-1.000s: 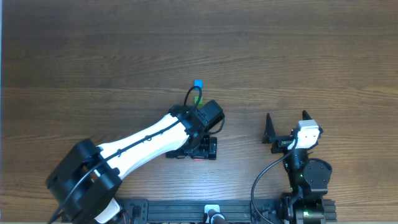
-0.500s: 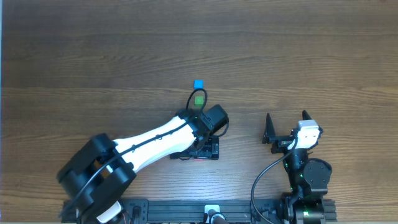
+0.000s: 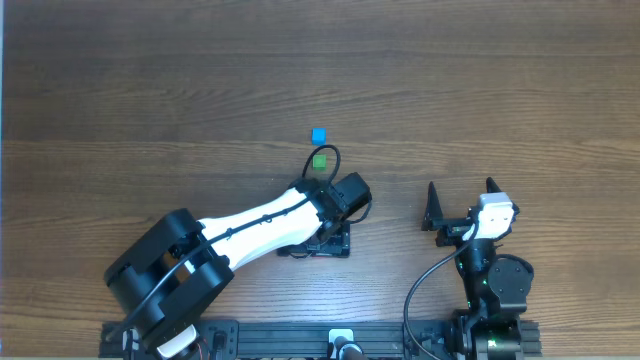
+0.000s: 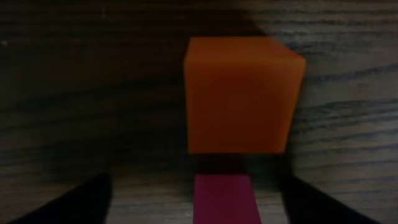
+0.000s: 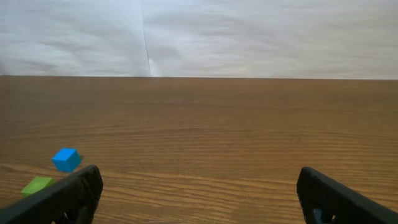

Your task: Stack Cubes

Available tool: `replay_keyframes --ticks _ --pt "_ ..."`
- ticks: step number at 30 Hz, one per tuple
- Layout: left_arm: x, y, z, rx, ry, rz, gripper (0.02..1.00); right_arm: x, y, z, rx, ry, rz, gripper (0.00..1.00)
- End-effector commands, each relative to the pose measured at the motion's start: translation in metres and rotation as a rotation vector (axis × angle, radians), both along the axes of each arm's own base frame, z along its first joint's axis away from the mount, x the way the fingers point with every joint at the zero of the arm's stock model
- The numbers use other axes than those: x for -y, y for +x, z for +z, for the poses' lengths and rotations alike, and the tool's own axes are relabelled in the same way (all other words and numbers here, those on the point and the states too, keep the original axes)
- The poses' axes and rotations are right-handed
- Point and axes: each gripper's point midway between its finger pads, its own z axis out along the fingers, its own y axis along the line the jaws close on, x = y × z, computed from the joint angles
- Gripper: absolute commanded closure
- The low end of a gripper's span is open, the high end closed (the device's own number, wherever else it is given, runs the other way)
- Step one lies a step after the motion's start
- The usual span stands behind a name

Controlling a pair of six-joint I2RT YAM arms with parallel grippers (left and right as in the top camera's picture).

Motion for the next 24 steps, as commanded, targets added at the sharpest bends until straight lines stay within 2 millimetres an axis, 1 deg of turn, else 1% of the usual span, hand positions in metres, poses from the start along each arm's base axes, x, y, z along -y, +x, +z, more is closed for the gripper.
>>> replay_keyframes --ticks 1,2,3,7,19,24 --pt "-0.0031 -0.0014 -0.004 0.008 0.022 0.001 0.31 -0.0029 -0.0005 -0.0012 0.001 0.003 0.014 0.009" --pt "-0.0024 -0.0012 -0.0041 0.009 0.02 0.0 0.375 -0.0029 -0.0005 -0.0012 0.001 0.003 0.014 0.007" --pt "-0.0022 -0.0013 -0.0041 0.009 0.02 0.0 0.406 -0.0029 -0.0005 -0.0012 0.001 0.003 0.014 0.007" --pt "-0.0006 -0.0017 -0.0041 0.012 0.016 -0.005 0.476 -0.0029 -0.0005 -0.0011 0.001 0.003 0.014 0.007" --pt "0.0046 -0.0012 -0.0041 0.01 -0.008 -0.004 0.505 -0.0029 -0.0005 -0.0011 0.001 0.003 0.014 0.007" --pt "0.0047 -0.0012 -0.0041 0.01 -0.009 -0.004 0.56 -0.0029 -0.0005 -0.0012 0.001 0.003 0.014 0.009"
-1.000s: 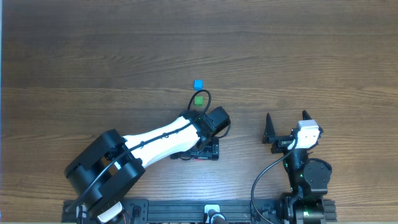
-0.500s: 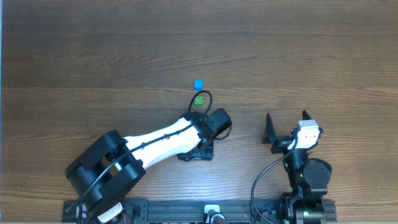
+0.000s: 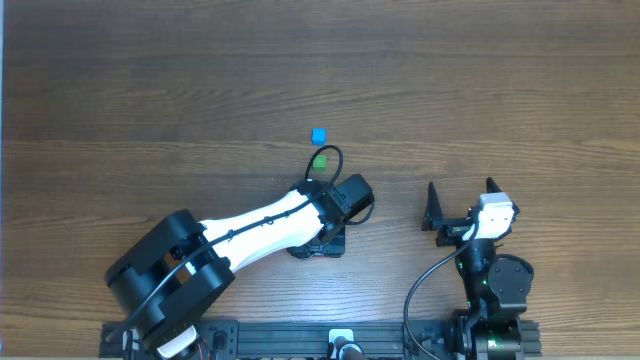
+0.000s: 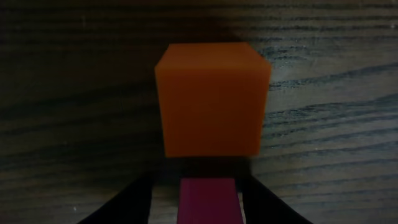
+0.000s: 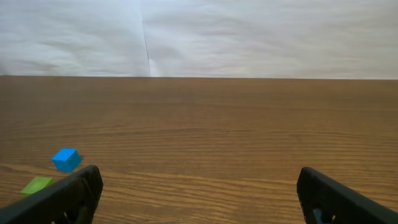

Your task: Stack Cubes

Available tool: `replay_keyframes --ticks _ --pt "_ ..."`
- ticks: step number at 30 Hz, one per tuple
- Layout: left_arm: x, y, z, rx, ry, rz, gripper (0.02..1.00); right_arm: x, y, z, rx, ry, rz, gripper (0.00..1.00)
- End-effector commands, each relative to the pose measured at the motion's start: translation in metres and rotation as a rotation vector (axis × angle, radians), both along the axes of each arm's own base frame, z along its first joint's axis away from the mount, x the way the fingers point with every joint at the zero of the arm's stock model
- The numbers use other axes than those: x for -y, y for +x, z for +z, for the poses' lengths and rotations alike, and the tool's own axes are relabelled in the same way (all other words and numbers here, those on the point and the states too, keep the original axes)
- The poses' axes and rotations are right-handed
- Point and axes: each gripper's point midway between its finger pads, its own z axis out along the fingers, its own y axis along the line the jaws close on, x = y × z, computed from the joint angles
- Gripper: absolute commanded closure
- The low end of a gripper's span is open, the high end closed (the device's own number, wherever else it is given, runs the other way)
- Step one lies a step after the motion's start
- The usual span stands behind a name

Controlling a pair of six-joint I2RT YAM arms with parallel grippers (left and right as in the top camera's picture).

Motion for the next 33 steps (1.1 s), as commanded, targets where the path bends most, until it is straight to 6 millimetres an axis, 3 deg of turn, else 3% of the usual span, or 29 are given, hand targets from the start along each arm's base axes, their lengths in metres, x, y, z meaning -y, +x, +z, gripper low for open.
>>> replay_keyframes --ticks 1,15,26,33 --pt "-0.002 -0.003 -0.004 -0.01 0.009 0.0 0.573 -0.003 0.0 -0.001 0.001 0.002 0.014 0.007" --pt "-0.001 -0.004 -0.004 -0.014 0.007 0.0 0.693 -0.003 0.0 -0.001 0.001 0.002 0.014 0.007" --pt "0.0 -0.004 -0.002 -0.012 -0.001 0.0 0.869 -0.003 0.0 -0.001 0.001 0.002 0.014 0.009" --pt "0.006 0.006 0.035 0.036 -0.047 0.002 0.972 -0.003 0.0 -0.001 0.001 0.002 0.013 0.007"
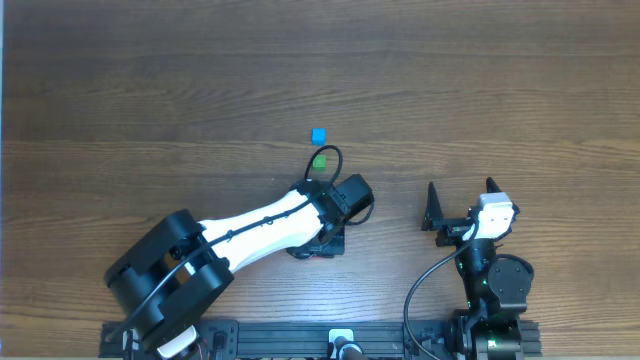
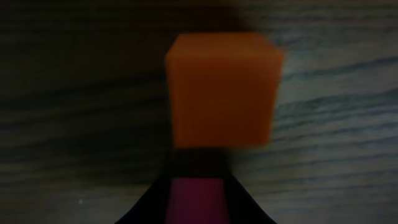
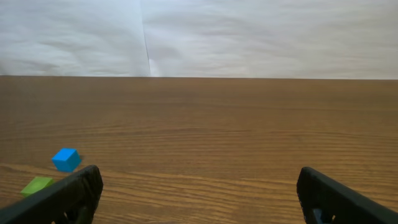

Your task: Stack Cubes

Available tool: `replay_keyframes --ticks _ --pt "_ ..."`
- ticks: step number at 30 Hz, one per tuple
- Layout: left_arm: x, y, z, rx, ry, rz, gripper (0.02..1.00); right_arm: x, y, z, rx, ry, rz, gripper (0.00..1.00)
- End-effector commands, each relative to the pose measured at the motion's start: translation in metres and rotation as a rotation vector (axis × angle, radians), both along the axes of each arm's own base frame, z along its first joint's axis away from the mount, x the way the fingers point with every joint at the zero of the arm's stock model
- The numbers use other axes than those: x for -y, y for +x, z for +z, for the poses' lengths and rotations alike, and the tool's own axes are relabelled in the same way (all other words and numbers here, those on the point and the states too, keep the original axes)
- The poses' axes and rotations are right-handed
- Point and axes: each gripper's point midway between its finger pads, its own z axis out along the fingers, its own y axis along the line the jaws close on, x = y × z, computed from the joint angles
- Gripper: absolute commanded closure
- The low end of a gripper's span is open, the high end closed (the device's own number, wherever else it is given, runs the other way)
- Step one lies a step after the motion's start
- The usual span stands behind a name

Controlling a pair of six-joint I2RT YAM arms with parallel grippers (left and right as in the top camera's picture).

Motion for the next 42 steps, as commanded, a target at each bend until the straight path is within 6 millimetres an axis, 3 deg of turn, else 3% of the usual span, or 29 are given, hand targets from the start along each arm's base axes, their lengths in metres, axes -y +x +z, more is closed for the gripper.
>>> replay_keyframes --ticks 1,9,14,20,33,42 --pt "0.011 0.012 0.039 0.055 -0.066 0.001 0.98 -0.003 -0.001 -0.001 0.001 0.003 0.014 0.009" --pt "0.018 0.05 0.11 0.113 -0.12 -0.003 0.978 -0.003 -0.001 -0.001 0.001 0.003 0.014 0.009" --pt "0.01 0.082 0.127 0.152 -0.133 0.04 0.98 -0.003 -0.001 -0.001 0.001 0.003 0.014 0.007" --pt "0.008 0.102 0.11 0.122 -0.095 0.027 0.982 -0.003 -0.001 -0.001 0.001 0.003 0.014 0.007" --pt "0.006 0.112 0.059 0.067 -0.003 -0.033 0.978 -0.003 -0.001 -0.001 0.001 0.003 0.014 0.009" --pt "0.004 0.119 0.049 0.089 0.023 -0.032 0.98 -0.003 -0.001 -0.001 0.001 0.003 0.014 0.009"
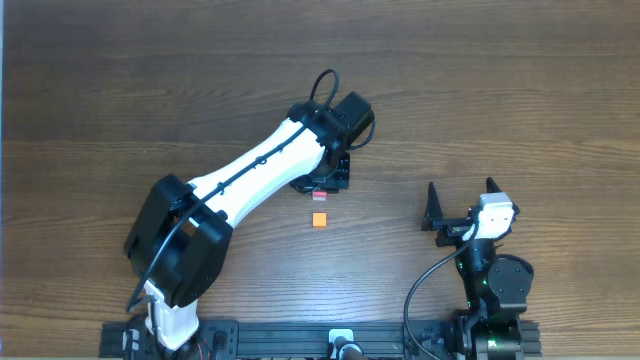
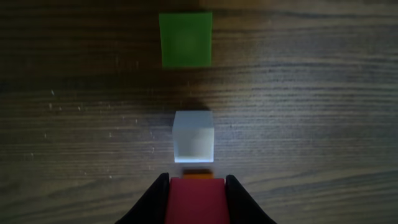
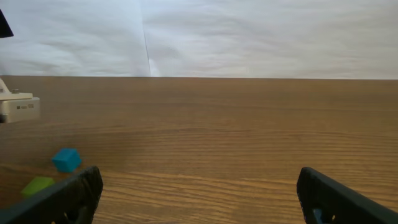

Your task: Stack Cubes

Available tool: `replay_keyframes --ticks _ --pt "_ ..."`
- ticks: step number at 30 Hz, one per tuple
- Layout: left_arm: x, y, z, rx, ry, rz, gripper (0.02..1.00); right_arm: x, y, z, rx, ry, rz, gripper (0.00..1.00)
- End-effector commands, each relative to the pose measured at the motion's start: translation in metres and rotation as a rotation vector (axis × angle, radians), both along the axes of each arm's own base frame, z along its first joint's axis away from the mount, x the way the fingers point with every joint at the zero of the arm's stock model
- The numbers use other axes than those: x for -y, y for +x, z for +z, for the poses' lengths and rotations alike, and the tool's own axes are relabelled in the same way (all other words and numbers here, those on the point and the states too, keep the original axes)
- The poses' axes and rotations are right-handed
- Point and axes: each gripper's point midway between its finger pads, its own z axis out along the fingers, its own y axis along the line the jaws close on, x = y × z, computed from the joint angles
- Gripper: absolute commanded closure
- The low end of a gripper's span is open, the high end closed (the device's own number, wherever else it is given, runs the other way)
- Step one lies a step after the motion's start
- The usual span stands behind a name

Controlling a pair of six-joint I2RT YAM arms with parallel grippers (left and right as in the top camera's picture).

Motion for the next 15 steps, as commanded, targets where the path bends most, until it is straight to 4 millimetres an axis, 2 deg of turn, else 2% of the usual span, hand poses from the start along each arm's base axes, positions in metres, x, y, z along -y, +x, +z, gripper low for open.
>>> replay_keyframes --ticks 1,10,15 --pt "-0.007 0.006 -0.01 0.008 0.045 -0.008 0.978 -0.003 -0.001 -0.001 0.001 0.002 0.014 0.007" --pt "-0.012 0.002 -0.024 -0.014 0.064 0.017 0.978 -0.003 -0.001 -0.001 0.001 0.002 0.014 0.007" --pt "-0.012 0.003 -0.025 -0.013 0.062 0.022 0.976 -0.003 -0.001 -0.001 0.001 0.002 0.014 0.007"
